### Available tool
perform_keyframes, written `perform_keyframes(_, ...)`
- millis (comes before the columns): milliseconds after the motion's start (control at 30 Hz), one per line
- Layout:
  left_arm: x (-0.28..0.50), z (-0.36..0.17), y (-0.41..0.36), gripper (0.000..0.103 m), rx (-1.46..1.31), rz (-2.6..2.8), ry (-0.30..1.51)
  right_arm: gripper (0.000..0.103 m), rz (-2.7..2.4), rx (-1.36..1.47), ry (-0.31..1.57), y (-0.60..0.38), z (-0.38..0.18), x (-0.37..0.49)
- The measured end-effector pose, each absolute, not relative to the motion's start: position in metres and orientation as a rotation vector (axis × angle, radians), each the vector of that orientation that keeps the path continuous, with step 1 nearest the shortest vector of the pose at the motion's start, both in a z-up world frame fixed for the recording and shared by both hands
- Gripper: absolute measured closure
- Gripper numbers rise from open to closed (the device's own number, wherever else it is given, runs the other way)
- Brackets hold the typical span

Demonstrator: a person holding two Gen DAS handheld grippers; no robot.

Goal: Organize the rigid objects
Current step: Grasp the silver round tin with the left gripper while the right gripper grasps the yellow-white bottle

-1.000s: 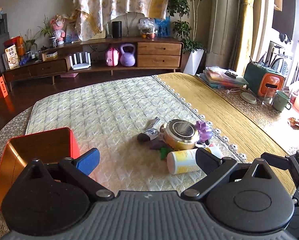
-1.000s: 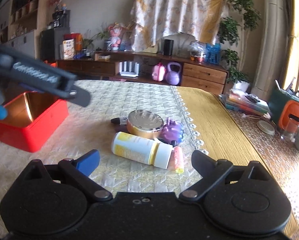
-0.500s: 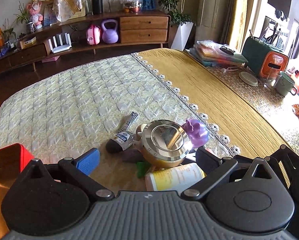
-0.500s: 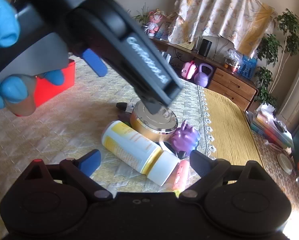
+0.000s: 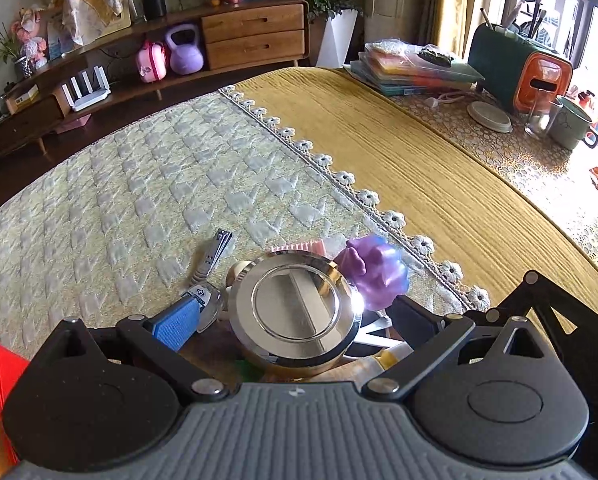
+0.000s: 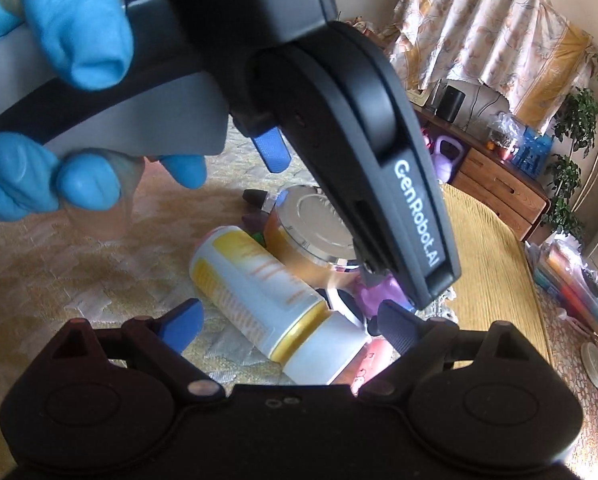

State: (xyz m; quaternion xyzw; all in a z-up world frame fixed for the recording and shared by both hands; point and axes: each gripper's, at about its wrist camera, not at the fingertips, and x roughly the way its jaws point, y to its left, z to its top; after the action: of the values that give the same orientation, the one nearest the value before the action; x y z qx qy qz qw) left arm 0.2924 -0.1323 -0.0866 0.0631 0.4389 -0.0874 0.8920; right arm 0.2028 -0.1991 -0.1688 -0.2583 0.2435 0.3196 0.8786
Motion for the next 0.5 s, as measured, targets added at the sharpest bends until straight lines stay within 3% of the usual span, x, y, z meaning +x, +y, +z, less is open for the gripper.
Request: perform_keyframes(500, 0.3, -0.101, -0.12, 0.005, 0.089, -0.19, 0.909, 0.014, 0.698, -0.559, 0.498, -0.202, -0.173, 0.208)
